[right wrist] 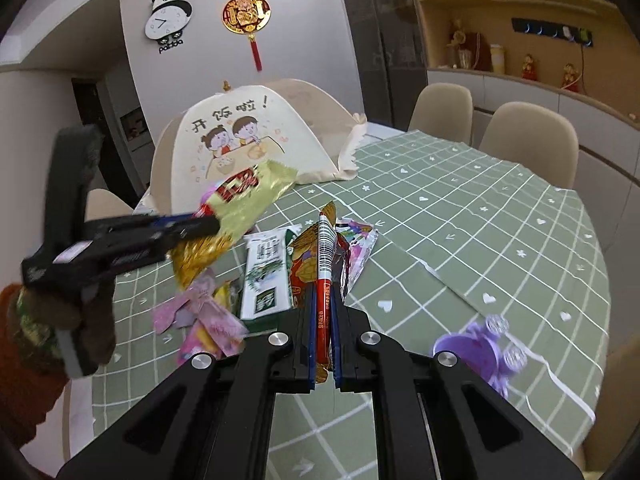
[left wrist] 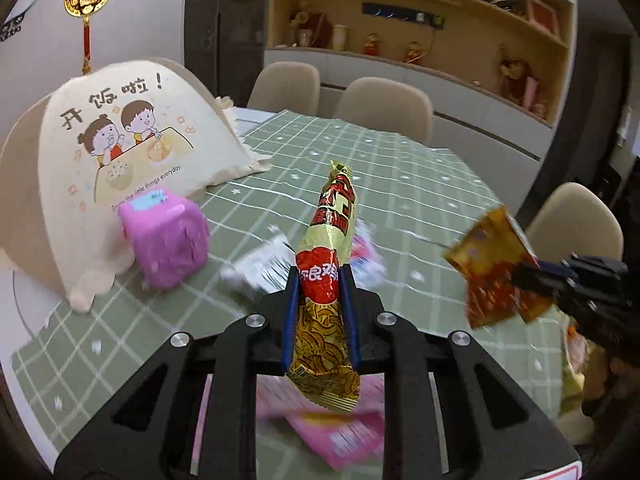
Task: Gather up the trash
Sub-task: 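Carry the gold and red snack sticks to the trash bag with both tools, then open both tools over the trash bag to drop the snacks, then move both tools back over the table toward the wrappers, then grasp the pink candy wrapper with the right tool, then grasp the white milk carton with the left tool while the right tool holds the pink wrapper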
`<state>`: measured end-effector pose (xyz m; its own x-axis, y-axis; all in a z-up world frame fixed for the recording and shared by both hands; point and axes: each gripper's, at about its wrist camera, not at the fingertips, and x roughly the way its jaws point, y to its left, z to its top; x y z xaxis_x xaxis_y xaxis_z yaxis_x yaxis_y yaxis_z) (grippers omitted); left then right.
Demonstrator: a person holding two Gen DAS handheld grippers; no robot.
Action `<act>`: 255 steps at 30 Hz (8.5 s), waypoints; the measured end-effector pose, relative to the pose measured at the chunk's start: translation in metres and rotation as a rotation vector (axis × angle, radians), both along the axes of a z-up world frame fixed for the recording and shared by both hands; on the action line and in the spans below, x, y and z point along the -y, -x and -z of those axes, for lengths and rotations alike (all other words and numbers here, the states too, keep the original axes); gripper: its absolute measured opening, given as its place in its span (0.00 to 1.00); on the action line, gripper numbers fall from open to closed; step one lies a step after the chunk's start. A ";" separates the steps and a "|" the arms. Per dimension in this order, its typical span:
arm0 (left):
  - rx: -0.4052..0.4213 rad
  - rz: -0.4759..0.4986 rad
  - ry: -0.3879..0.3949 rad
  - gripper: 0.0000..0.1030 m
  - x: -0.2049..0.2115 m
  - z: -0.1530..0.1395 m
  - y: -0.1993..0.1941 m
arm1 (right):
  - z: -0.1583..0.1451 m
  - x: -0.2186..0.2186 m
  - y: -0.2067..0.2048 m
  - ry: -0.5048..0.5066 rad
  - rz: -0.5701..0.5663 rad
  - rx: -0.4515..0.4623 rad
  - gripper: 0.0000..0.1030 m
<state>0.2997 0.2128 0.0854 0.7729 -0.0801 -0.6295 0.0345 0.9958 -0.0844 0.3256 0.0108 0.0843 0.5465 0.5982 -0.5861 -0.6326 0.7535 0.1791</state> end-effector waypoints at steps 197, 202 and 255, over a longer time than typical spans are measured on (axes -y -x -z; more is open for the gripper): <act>-0.136 -0.161 0.049 0.17 -0.069 0.089 0.074 | 0.051 0.071 0.085 0.069 0.137 0.069 0.54; -0.049 -0.240 0.178 0.16 -0.080 0.086 0.090 | 0.046 0.019 0.073 0.128 0.055 0.069 0.54; -0.305 -0.194 0.160 0.64 0.018 0.091 -0.090 | 0.080 0.052 0.028 0.099 0.115 -0.103 0.12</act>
